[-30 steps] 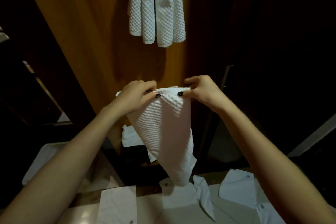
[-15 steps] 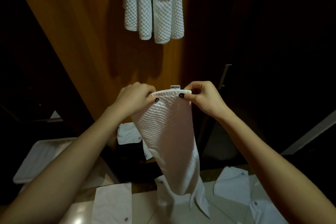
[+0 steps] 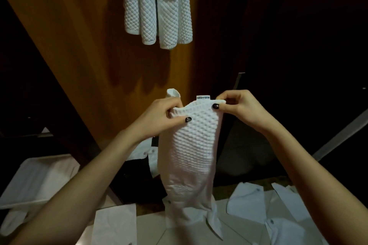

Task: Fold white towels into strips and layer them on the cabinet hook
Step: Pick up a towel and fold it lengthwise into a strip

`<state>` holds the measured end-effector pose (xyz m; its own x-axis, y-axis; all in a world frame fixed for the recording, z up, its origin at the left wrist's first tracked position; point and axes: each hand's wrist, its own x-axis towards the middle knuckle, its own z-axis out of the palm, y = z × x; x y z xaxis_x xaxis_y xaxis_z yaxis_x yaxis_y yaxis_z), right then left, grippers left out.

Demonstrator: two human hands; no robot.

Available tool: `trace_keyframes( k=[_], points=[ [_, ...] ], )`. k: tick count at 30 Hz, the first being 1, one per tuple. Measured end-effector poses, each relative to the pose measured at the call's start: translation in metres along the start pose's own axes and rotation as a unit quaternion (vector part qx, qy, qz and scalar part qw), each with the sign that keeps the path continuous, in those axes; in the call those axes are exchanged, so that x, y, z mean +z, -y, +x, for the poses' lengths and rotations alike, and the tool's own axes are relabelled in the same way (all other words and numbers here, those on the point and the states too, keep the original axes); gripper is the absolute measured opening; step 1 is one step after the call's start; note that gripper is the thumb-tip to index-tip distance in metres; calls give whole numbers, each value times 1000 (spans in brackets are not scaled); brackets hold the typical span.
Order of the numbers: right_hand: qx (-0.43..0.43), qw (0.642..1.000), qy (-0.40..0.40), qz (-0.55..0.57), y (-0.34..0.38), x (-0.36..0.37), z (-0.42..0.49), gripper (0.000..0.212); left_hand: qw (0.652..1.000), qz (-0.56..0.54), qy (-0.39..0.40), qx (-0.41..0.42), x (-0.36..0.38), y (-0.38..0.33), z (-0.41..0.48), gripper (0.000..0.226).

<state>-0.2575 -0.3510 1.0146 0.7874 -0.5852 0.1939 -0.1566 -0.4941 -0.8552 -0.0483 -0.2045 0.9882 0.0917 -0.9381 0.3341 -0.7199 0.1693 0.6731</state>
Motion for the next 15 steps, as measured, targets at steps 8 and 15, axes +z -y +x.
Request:
trace_keyframes(
  k=[8, 15],
  points=[
    [-32, 990, 73, 117, 2, 15, 17, 6, 990, -138, 23, 9, -10, -32, 10, 35],
    [-79, 993, 60, 62, 31, 35, 31, 13, 991, -136, 6, -5, -51, -27, -1, 37]
  ],
)
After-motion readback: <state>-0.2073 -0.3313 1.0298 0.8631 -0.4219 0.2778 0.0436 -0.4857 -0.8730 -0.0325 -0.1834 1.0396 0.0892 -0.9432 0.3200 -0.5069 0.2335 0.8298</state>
